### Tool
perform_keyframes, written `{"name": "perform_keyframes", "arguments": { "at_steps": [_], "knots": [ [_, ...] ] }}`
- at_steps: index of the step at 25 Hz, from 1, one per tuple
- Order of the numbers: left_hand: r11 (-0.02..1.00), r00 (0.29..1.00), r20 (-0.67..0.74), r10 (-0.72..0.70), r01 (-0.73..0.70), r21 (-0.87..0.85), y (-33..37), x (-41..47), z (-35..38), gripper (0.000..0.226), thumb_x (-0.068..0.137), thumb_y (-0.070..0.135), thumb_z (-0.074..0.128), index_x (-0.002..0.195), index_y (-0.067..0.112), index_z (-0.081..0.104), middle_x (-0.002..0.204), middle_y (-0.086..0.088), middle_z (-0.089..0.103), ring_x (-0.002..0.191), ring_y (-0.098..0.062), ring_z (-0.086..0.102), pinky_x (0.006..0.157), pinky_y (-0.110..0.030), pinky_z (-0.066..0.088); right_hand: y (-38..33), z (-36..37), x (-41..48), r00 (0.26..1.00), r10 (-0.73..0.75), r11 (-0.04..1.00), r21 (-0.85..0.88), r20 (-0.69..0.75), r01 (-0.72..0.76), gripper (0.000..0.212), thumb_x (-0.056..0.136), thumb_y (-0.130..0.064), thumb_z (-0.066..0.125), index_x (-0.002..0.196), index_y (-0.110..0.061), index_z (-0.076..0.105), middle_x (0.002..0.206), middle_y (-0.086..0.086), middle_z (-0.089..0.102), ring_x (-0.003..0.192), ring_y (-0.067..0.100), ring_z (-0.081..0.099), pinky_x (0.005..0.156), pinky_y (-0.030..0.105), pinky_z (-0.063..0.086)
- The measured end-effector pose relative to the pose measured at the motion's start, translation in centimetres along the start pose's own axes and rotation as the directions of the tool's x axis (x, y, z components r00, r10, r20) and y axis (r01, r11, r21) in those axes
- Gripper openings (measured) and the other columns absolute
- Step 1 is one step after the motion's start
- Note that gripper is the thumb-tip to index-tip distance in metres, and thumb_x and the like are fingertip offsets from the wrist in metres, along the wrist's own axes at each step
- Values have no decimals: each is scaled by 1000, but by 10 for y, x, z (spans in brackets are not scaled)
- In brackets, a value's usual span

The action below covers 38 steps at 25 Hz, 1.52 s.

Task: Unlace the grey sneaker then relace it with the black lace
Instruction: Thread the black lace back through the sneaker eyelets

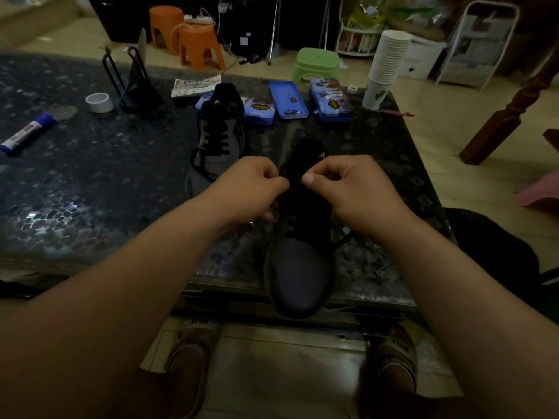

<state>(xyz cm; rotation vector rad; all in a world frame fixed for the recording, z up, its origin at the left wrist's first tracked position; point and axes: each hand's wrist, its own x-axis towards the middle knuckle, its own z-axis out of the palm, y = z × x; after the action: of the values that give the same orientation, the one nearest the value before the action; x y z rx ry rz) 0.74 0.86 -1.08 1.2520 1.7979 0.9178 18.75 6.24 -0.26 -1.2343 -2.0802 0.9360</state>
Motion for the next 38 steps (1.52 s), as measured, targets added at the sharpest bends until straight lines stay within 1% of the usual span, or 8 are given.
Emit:
{"name": "perform_keyframes", "arguments": {
  "at_steps": [10, 22, 29, 32, 34, 35, 36, 38],
  "knots": [
    [975, 991, 112, -68, 90, -205, -9, 1, -10, 12, 101, 13, 63, 92, 9, 69, 95, -14, 76, 83, -16, 76, 63, -28, 62, -3, 22, 3, 995, -75, 957, -284, -68, 52, 11, 95, -41, 68, 95, -35, 78, 92, -13, 73, 88, 9, 67, 79, 38, 58],
    [999, 999, 30, 38, -39, 15, -6, 1, -7, 21, 100, 27, 64, 84, 16, 71, 84, -9, 76, 84, -26, 77, 78, -52, 65, -10, 25, 4, 998, -51, 922, -386, -47, 29, 12, 97, -40, 65, 95, -34, 74, 93, -11, 72, 87, 14, 66, 76, 35, 56],
    [971, 983, 105, 148, -165, 174, -8, 3, -15, 14, 101, 18, 63, 88, 21, 66, 81, 2, 72, 75, -11, 66, 76, -37, 55, -12, 21, 3, 999, -31, 936, -352, -22, 22, 14, 98, -37, 62, 104, -34, 75, 101, -9, 73, 94, 16, 67, 80, 34, 55],
    [929, 997, -60, -43, 18, -369, 2, 9, -18, 18, 101, 9, 50, 85, 13, 58, 88, -5, 73, 81, -17, 70, 78, -32, 53, -15, 12, 5, 1000, 16, 975, -223, -3, -16, 14, 97, -36, 67, 109, -30, 70, 94, -12, 67, 86, 9, 64, 74, 29, 52],
    [581, 985, 9, -169, 107, -807, 7, 12, -31, 21, 99, 9, 40, 81, 12, 50, 77, -6, 66, 62, -17, 67, 69, -32, 58, -17, -1, 6, 995, 95, 995, 15, 23, -95, 14, 97, -31, 70, 109, -24, 69, 84, -7, 66, 69, 7, 61, 61, 24, 50],
    [534, 985, 17, -174, 109, -839, 6, 13, -37, 21, 98, 11, 39, 79, 13, 47, 72, -4, 58, 48, -13, 54, 53, -27, 53, -19, -8, 6, 989, 140, 978, 149, 47, -145, 13, 97, -27, 70, 109, -21, 69, 81, -3, 66, 63, 7, 59, 57, 24, 50],
    [649, 988, -8, -151, 93, -755, 5, 13, -41, 20, 98, 13, 41, 79, 13, 46, 69, -4, 53, 41, -10, 41, 41, -22, 41, -20, -14, 5, 983, 170, 945, 269, 75, -184, 13, 98, -22, 70, 110, -17, 69, 79, 0, 66, 61, 8, 58, 57, 25, 51],
    [984, 998, -59, 16, -26, -177, 3, 8, -41, 21, 101, 22, 52, 83, 13, 57, 70, -1, 65, 41, -8, 44, 41, -22, 34, -19, -22, 6, 979, 176, 906, 371, 103, -202, 15, 98, -14, 69, 112, -13, 70, 82, 2, 69, 68, 11, 62, 66, 27, 54]
  ]
}}
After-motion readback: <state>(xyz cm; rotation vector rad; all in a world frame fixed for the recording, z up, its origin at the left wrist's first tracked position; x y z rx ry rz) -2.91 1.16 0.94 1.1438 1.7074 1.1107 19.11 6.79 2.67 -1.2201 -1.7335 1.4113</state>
